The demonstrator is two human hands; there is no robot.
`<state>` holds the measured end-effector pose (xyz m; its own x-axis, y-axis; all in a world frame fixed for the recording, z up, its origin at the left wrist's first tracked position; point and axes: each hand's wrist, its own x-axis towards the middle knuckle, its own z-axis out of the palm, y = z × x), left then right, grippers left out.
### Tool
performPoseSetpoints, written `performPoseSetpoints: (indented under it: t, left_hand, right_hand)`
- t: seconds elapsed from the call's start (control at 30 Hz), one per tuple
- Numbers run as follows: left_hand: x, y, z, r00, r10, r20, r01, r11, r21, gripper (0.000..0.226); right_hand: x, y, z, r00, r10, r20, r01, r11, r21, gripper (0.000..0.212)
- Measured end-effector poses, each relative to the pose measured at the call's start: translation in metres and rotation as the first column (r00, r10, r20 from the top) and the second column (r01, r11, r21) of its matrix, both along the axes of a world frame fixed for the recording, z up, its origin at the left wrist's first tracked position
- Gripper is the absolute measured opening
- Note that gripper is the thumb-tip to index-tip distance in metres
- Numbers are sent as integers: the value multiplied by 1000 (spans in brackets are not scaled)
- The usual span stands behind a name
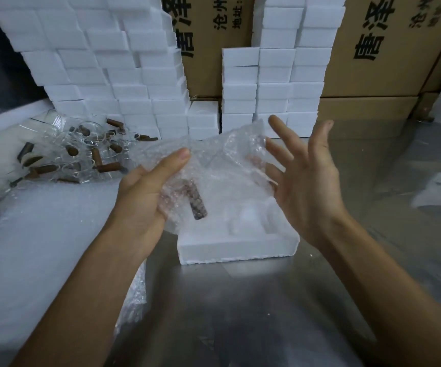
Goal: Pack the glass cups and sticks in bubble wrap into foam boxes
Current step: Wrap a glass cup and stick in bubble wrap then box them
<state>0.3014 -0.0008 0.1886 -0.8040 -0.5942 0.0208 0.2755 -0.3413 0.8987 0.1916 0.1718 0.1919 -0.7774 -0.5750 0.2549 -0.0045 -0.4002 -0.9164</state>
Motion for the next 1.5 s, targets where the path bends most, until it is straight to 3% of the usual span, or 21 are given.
performPoseSetpoints:
  t: [0.1,0.17,0.27,0.33,0.43,0.5,0.6,0.63,0.7,0.83,0.93,1.07,1.17,1.23,1.3,1.4,1.5]
  left_hand:
    - [-1,1,1,999,15,-49,-11,997,76,85]
    - [-1,1,3,997,45,-56,-40,996,85,87]
    - [-1,2,1,997,63,-49,-59,995,78,92]
    - [-2,3,0,998,34,-45,-30,997,76,83]
    - [-2,4,-1,1000,-1,-23,3,996,86,76]
    - [-3,2,-2,1000,3,-21,-1,995,96,76]
    - [-4,1,-3,1000,1,-28,1,997,79,74]
    - [-4,1,-4,1000,-6,-30,8,998,68,74]
    - [-4,-1,-4,1000,3,-22,-2,999,55,78]
    - [-3,-5,-5,1000,12,-4,-12,1000,4,78]
    - [-4,-1,-6,1000,-22,3,22,1000,20,71]
    - [-4,-2,-6,987,-132,-92,142,984,111,27]
    - [-3,1,-4,974,-179,-140,195,975,110,38]
    - [-3,3,-3,969,-186,-164,206,972,111,51]
    - [-3,4,-2,965,-172,-198,200,971,129,49]
    - [-3,4,-4,960,-125,-251,169,972,161,34]
    - [-5,7,-5,963,-91,-253,138,975,176,37]
  right_hand:
    - [-4,-2,-7,984,-177,12,175,982,74,78]
    - [-4,-3,-9,978,-209,-13,209,966,151,82]
    - [-2,-4,-12,977,-164,-138,191,959,208,40]
    - [-2,-6,-13,958,-194,-210,232,958,170,7]
    - [-3,-3,-9,967,-205,-151,217,974,70,12]
    - [-7,3,-5,976,-148,-157,160,985,65,27]
    - [-4,4,-5,935,-18,-355,116,959,258,49]
    - [-2,2,-7,911,9,-413,128,944,304,41]
    - [0,-2,-8,901,-54,-431,169,957,234,17]
    - [-5,4,-2,922,-205,-329,231,972,45,9]
    - [-8,6,-1,930,-224,-293,241,970,21,10]
    - [-9,4,-3,938,-276,-208,284,959,8,10]
    - [-15,6,-4,911,-404,-86,403,915,-21,15]
    - [-20,8,-7,901,-430,59,432,902,-18,42]
    - [-21,11,-9,934,-281,220,289,957,-7,77]
    - [-14,4,-15,942,25,335,-30,1000,9,64]
    - [-3,-11,-23,905,209,371,-243,969,46,75]
